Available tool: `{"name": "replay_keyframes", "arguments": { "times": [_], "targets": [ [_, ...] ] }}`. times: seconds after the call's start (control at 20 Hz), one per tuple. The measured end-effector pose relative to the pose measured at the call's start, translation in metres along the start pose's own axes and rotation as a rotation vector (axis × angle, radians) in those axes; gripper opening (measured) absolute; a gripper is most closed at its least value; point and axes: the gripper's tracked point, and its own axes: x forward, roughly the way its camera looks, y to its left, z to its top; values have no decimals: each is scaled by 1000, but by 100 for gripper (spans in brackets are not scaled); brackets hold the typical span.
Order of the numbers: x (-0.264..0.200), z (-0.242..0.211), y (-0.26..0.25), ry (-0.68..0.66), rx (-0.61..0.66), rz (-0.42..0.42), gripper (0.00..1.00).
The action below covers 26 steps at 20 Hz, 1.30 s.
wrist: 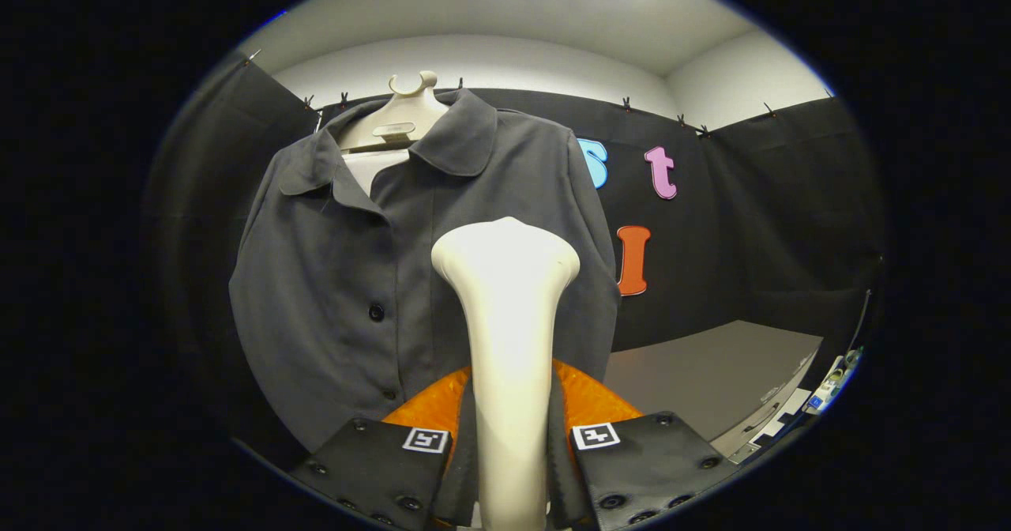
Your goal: Iron the clothes twice with a garment steamer, once on the left side and once on the right side.
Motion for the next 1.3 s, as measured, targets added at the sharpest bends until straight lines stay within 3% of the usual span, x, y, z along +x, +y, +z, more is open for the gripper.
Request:
{"name": "replay_keyframes", "arguments": {
  "times": [1.3],
  "targets": [
    [-67, -203, -13, 316, -32, 34, 44]
  ]
}}
